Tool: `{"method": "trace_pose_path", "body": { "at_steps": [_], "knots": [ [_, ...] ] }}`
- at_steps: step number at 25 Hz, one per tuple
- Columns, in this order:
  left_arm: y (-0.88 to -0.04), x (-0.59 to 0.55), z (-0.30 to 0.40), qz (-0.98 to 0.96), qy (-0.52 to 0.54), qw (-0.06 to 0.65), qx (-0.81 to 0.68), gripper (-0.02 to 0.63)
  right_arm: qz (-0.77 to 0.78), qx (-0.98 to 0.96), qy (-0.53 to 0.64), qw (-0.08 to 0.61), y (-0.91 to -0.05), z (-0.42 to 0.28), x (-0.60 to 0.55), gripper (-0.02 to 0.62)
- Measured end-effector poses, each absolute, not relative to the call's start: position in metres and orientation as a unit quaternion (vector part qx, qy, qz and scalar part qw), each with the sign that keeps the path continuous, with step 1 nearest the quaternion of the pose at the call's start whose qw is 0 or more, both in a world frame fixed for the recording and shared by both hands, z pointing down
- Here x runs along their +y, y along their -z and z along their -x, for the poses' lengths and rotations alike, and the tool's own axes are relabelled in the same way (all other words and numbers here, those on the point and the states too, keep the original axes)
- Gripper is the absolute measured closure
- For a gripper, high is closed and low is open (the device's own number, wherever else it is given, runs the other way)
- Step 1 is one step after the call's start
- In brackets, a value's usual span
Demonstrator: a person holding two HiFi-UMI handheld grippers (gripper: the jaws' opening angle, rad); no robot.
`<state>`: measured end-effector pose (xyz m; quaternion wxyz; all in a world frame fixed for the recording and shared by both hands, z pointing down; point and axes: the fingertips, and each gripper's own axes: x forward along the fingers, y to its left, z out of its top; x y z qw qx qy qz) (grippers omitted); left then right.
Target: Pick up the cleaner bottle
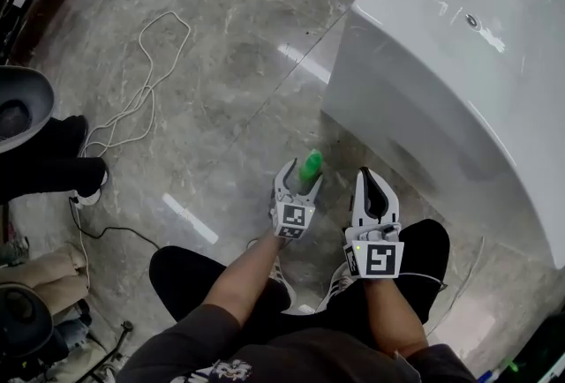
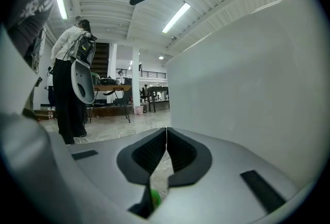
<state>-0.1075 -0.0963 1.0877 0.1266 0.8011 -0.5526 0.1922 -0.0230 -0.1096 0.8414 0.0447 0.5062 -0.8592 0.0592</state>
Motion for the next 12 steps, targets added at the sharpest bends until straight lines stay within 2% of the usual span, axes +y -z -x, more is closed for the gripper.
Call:
{"method": "trace_pose_path", "body": {
  "at_steps": [12],
  "knots": [
    [-1.127,-0.128,0.090,-0.797,-0.194,0.117,-0.560,0.305,-0.495,-0.863,-0.069,0.076,-0.857,0.018,-0.096,0.578]
  ]
}}
